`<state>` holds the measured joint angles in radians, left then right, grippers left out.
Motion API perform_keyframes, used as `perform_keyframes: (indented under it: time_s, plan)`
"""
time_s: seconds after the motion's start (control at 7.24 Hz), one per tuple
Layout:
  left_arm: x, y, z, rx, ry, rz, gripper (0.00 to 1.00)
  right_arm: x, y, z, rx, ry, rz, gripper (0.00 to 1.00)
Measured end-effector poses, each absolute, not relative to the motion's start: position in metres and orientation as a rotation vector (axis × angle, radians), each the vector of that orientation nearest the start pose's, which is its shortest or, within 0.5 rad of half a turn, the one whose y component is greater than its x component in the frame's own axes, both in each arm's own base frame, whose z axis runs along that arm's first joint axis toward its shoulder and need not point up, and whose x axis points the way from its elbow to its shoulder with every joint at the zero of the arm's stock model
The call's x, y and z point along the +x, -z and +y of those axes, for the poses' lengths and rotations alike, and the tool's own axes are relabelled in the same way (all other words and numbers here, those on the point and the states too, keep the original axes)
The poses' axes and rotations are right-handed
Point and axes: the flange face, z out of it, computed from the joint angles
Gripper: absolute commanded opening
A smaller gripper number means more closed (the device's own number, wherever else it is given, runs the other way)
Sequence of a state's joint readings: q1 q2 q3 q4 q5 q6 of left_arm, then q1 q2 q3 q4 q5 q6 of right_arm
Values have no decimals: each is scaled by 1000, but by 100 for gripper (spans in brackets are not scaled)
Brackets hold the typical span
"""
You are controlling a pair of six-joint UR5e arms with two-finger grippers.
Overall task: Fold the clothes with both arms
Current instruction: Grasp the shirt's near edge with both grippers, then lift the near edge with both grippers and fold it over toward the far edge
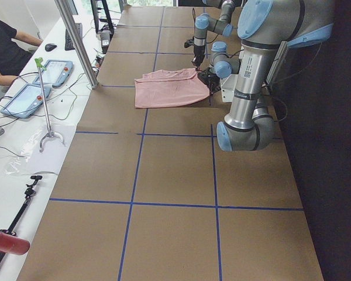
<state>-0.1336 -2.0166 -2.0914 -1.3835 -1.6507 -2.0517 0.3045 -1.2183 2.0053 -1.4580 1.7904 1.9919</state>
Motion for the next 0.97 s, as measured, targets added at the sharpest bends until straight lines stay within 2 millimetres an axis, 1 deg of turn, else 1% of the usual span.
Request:
perform_keyframes:
  time_s: [0.14,0.28,0.41,0.55,0.69,0.83,0.97]
  plan:
    - [515,-218,-183,-228,529,778,0,-495,-262,-262,-269,-555,-908,0]
    - [507,-212,-180,-239,520,792,0,-496,-258,-253,-273,-540,-915,0]
    - [501,-208,-187,-240,529,806,0,-500,-257,-254,-263,-539,-919,0]
    - [493,-205,-208,-223,553,821,0,-502,-256,-266,-234,-545,-925,0]
    - [481,-203,-236,-189,573,835,0,-504,-251,-286,-194,-545,-937,0]
    - [470,-202,-266,-144,584,845,0,-503,-246,-312,-154,-552,-944,0]
    - [464,-204,-293,-104,595,853,0,-504,-242,-341,-120,-570,-956,0]
